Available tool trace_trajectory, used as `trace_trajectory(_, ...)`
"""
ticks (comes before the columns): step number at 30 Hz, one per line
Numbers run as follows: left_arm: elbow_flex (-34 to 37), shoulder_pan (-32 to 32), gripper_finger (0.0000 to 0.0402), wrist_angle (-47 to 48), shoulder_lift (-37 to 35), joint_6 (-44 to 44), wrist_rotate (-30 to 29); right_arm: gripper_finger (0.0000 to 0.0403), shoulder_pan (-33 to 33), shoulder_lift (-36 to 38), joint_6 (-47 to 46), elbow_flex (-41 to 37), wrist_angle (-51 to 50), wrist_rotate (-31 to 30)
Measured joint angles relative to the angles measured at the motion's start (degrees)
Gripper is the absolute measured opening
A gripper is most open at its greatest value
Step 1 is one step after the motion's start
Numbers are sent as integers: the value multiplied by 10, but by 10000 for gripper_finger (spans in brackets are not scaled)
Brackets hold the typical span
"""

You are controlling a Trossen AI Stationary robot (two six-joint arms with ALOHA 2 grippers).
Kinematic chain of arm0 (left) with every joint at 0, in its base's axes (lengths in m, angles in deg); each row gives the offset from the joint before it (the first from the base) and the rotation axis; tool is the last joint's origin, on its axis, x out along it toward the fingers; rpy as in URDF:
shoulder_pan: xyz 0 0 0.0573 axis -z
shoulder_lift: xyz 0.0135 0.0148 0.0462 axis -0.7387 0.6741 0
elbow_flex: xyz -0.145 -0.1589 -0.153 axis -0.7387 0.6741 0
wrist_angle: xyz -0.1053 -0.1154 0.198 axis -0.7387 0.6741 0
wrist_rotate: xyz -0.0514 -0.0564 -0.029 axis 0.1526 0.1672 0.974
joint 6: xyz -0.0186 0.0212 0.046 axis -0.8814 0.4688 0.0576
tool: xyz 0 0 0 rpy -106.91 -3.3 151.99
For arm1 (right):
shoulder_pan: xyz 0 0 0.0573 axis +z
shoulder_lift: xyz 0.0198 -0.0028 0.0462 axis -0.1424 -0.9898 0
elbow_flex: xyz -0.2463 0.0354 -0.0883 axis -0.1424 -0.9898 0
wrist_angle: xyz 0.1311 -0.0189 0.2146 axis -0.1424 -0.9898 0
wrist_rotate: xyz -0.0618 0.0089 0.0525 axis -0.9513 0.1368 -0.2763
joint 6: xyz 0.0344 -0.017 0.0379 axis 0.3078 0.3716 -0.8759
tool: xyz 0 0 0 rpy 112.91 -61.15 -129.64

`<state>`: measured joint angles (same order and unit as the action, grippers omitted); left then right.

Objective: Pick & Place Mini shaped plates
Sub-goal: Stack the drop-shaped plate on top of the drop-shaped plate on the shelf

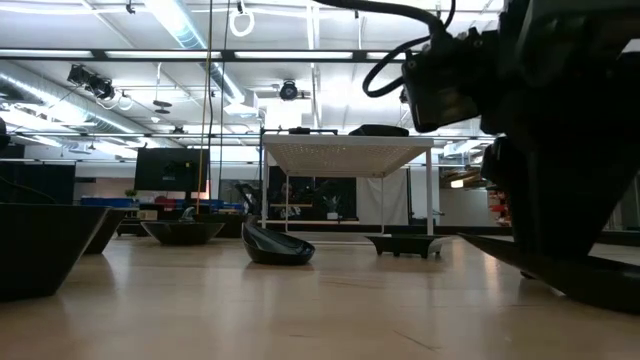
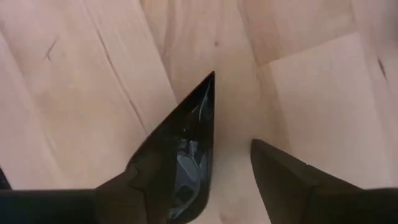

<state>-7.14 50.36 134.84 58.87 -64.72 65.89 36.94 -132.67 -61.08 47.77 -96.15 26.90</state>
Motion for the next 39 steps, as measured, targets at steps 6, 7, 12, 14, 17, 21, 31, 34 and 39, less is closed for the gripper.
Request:
trace_trajectory(6,0,0,3,0,0,0,0,172,-1,0,0,-1,-4,7)
trace_trajectory(7,0,0,3,0,0,0,0,163,-1,0,-1,-1,-5,8)
trace_trajectory(12,0,0,3,0,0,0,0,114,-1,0,-2,-1,-8,8)
trace_trajectory(14,0,0,3,0,0,0,0,96,-1,0,-3,-1,-8,8)
trace_trajectory(17,0,0,3,0,0,0,0,73,-1,-1,-4,-2,-7,9)
trace_trajectory(21,0,0,3,0,0,0,0,50,-1,-1,-4,-2,-5,12)
trace_trajectory(31,0,0,3,0,0,0,0,19,-1,8,-11,-2,20,20)
trace_trajectory(34,0,0,3,0,0,0,0,11,-2,11,-17,-2,25,19)
trace_trajectory(39,0,0,3,0,0,0,0,6,-2,19,-21,-2,35,16)
